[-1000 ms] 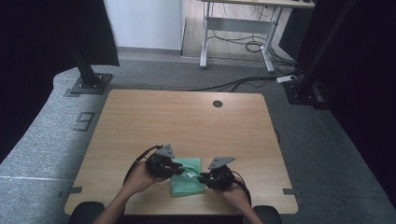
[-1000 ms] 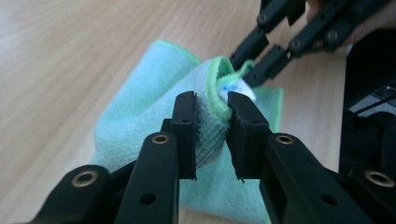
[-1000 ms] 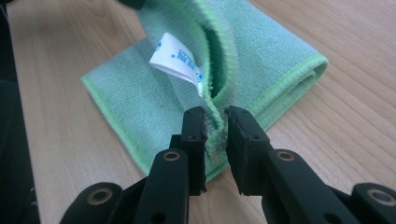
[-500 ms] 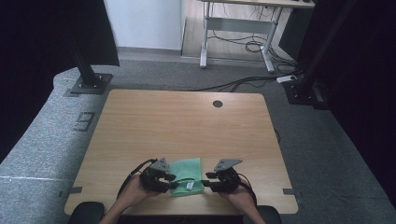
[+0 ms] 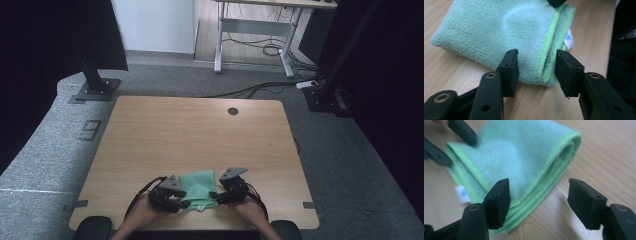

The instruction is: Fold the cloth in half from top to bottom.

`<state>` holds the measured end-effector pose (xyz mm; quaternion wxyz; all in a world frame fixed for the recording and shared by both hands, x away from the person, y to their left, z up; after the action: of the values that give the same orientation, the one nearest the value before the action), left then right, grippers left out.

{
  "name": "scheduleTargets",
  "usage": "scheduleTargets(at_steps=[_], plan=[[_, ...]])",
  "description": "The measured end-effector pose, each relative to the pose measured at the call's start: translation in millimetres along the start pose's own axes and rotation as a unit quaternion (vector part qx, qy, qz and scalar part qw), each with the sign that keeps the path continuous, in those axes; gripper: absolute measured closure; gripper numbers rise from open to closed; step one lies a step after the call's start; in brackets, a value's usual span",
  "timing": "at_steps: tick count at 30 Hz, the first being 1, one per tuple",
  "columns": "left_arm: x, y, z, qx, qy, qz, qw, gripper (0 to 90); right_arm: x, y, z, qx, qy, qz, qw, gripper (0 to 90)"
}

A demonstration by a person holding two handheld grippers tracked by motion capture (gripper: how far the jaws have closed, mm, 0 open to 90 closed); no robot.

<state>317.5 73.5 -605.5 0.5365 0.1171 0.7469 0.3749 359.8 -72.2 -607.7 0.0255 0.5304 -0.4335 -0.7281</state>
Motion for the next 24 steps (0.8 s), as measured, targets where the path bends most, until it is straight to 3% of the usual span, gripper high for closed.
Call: scheduleTargets(at_steps=[6,11,14,17,19,21,24], plan=[[-3.9,-5.6,13.7,-0.037,-0.028,0.005,0.9989,59.0,1.9,-7.0,-4.3,0.013,0.004,0.007,0.9999,31.5],[-15.7,-13.3,40.5,-0.058,-0.023,0.004,0.9980,58.7,-6.6,-15.9,-18.4,0.026,-0.002,0.002,0.9997,31.5],[-24.0,-19.0,53.5,-0.059,-0.003,-0.006,0.9982,52.3,-13.2,-22.8,-31.3,0.033,-0.014,0.001,0.9994,31.8],[-28.3,-19.1,53.3,-0.049,0.017,-0.016,0.9985,38.2,-16.3,-25.4,-37.7,0.027,-0.031,0.002,0.9992,33.0],[-28.4,-13.5,50.4,-0.053,0.017,-0.020,0.9982,33.7,-17.9,-21.9,-39.3,0.026,-0.032,0.000,0.9991,36.3],[-26.7,-6.0,48.1,-0.059,0.014,-0.025,0.9979,32.6,-20.9,-11.9,-39.2,0.028,-0.030,-0.008,0.9991,44.3],[-23.6,3.0,48.5,-0.062,0.027,-0.037,0.9970,34.4,-26.6,1.9,-34.7,0.019,-0.033,-0.023,0.9990,52.6]])
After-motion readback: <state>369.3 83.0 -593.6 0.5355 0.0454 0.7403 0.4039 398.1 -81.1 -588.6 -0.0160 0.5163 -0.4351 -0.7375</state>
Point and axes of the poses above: each handheld gripper's, and its own axes: y roughly backward along the jaws, x roughly out of its underside, z roughly to its left, the point moved 10 cm from there along -y, roughly forward along the jaws, and after that the axes turned 5 degrees about -z, right-handed, at the moved point
